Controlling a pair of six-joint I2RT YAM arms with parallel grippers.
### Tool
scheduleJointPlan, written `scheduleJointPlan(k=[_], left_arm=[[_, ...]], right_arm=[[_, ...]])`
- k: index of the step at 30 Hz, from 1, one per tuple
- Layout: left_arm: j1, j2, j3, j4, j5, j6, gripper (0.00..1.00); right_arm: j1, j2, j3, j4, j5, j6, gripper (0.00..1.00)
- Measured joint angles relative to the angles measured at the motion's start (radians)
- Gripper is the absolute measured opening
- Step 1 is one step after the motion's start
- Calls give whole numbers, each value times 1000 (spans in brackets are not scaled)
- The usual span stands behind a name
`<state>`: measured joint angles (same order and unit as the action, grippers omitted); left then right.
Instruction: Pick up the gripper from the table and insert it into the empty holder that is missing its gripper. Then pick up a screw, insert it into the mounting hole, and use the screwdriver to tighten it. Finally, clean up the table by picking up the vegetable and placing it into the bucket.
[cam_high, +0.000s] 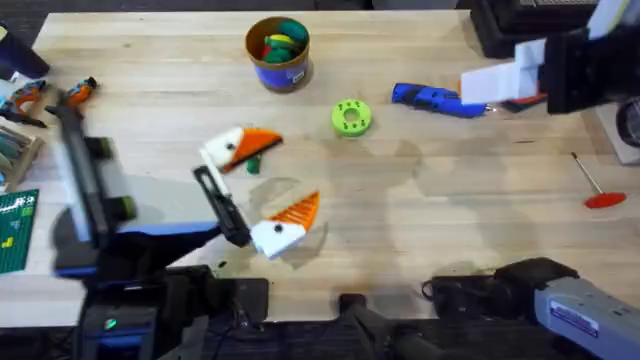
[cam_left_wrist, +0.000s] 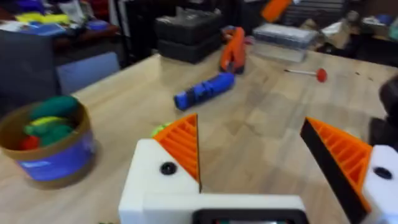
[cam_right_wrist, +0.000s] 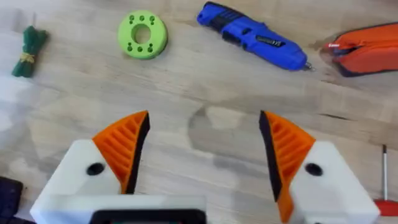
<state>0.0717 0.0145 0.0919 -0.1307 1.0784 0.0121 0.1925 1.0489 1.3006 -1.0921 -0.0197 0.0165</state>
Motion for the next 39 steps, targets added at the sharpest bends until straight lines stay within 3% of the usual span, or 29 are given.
scheduleJointPlan(k=[1,5,11,18,23,25,29,32,35,39], left_arm=[[25,60,87,1,-37,7,984],[50,220,207,-70,-63,30,983],[56,517,436,-320,-148,155,983],[56,800,762,-669,-374,271,985],[56,940,905,-814,-521,296,985],[56,1000,930,-824,-574,299,985],[56,1028,930,-825,-608,295,985],[45,1032,933,-844,-690,238,985],[-8,1032,945,-884,-791,168,985],[-128,1037,950,-951,-927,75,985]], right_arm=[[0,-1,-8,-15,-13,24,982],[0,-34,-71,15,-35,43,982],[0,-147,-234,20,-49,71,983],[0,-269,-344,18,-50,96,983],[0,-283,-347,18,-50,97,980],[0,-283,-348,19,-50,100,981],[0,-283,-348,19,-50,104,988],[0,-283,-348,20,-50,104,989],[0,-283,-348,26,-50,104,989],[0,-283,-348,39,-50,104,990]])
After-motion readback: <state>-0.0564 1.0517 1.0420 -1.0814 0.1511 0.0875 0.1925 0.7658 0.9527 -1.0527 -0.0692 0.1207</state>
